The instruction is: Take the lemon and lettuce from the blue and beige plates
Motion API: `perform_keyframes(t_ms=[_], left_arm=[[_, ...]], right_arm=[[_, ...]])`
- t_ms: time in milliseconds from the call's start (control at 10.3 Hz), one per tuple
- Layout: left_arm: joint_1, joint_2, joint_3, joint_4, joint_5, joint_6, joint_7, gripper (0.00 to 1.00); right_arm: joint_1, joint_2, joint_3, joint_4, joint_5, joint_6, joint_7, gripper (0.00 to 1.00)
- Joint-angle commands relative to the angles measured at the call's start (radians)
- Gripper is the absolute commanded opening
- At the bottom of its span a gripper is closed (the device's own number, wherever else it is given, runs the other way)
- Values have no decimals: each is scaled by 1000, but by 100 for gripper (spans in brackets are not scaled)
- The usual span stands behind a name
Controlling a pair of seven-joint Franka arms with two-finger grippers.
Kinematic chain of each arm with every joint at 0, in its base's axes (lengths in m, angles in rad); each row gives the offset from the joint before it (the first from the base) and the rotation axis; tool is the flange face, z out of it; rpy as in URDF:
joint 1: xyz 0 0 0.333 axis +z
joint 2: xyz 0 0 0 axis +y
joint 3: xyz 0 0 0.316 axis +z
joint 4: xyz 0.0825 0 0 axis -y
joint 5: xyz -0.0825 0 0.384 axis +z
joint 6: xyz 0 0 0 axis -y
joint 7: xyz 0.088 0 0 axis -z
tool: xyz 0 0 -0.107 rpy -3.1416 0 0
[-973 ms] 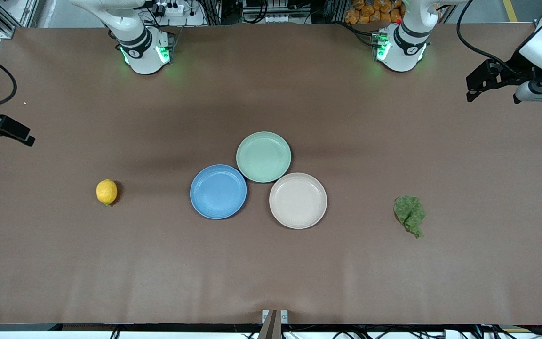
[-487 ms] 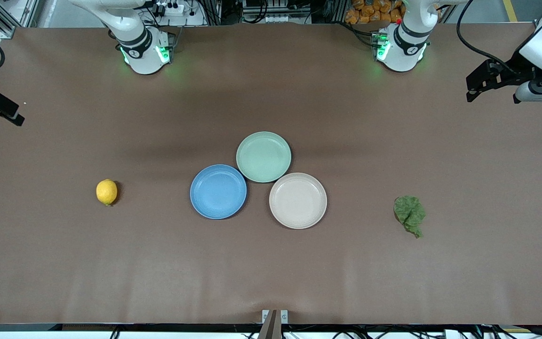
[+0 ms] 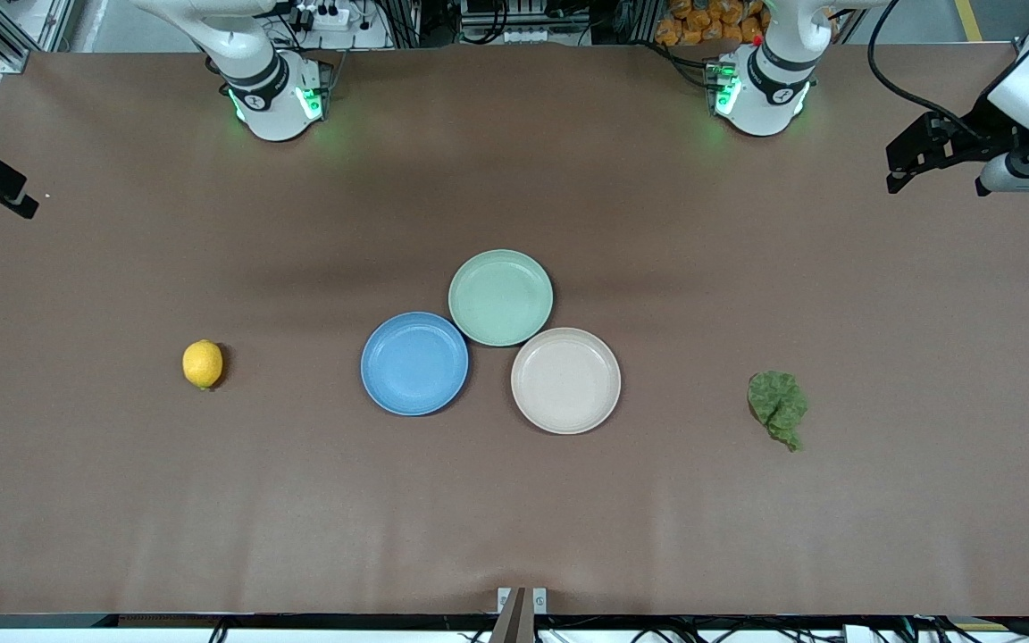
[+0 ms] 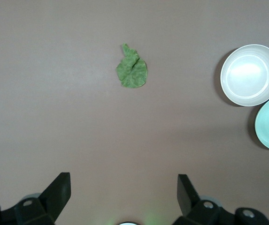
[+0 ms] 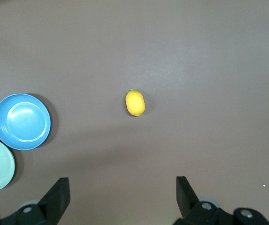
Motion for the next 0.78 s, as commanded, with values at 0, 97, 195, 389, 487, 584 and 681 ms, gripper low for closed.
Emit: perform_keyframes(t_ms=[0, 97, 195, 389, 487, 584, 681], left_arm=[[9, 3, -2, 21, -18, -22, 17, 100], [9, 3, -2, 21, -18, -22, 17, 100], [9, 3, -4, 21, -15, -22, 17, 100], [11, 3, -2, 21, -18, -22, 17, 100], [9, 3, -2, 21, -18, -22, 17, 100], [9, 3, -2, 21, -19, -22, 17, 100], [9, 3, -2, 21, -19, -22, 17, 100]], right_arm=[[-11, -5, 16, 3, -6, -23, 3, 100], [-9, -3, 14, -2, -4, -39, 3, 100], [-6, -1, 14, -5, -4, -40, 3, 100], [-1, -1, 16, -5, -4, -49, 3, 100], [0, -3, 16, -5, -4, -51, 3, 100], [0, -3, 16, -3, -4, -51, 3, 100], [0, -3, 16, -3, -4, -51, 3, 100]])
